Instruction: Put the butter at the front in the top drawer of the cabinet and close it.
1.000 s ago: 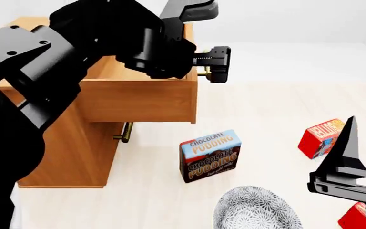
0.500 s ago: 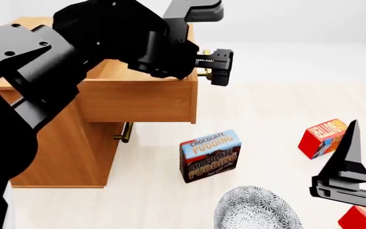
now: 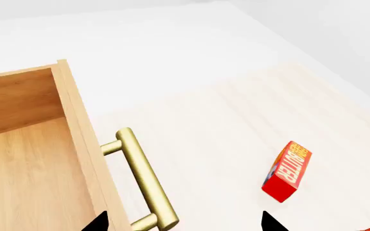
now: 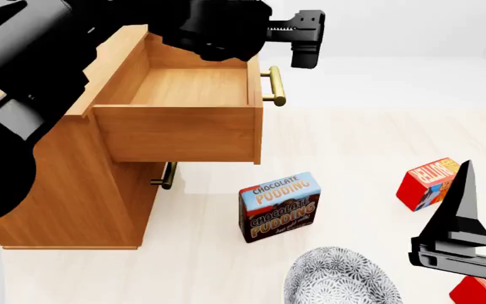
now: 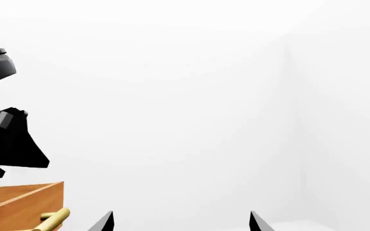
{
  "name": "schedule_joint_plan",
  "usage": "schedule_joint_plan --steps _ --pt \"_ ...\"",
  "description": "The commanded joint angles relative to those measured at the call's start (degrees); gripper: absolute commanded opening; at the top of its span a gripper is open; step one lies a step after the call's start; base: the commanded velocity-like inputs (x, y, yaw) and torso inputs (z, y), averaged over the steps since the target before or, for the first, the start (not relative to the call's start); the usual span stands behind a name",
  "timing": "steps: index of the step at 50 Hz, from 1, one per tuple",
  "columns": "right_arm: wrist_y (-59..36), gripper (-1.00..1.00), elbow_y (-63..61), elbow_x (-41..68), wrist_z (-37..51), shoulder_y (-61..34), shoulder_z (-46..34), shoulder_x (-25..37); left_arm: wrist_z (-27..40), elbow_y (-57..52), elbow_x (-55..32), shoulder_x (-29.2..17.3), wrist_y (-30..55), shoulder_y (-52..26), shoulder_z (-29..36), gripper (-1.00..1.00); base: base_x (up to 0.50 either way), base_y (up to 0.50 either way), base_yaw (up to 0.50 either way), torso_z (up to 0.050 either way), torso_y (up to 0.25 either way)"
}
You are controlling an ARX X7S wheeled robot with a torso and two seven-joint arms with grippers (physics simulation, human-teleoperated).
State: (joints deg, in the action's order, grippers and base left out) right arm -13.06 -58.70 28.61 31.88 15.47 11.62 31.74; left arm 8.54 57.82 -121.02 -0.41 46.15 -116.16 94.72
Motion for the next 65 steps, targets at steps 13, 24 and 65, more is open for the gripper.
schedule_joint_plan --steps 13,24,65 --pt "4.8 1.0 -0.5 0.3 1.3 3.7 0.6 1.9 14.6 -21.3 -2.4 -12.7 -7.0 -5.9 -7.3 1.0 0.0 0.0 0.0 0.0 0.0" --pt "6.4 1.0 -1.1 0.7 4.7 4.4 0.0 5.4 34.2 -58.3 10.2 -31.7 -28.4 -2.7 -14.4 1.0 0.0 0.0 0.0 0.0 0.0" --pt "9.3 1.0 0.9 2.7 19.8 -4.0 -12.8 21.0 69.0 -113.2 80.0 -66.4 -59.8 40.7 -10.5 1.0 0.0 0.0 0.0 0.0 0.0"
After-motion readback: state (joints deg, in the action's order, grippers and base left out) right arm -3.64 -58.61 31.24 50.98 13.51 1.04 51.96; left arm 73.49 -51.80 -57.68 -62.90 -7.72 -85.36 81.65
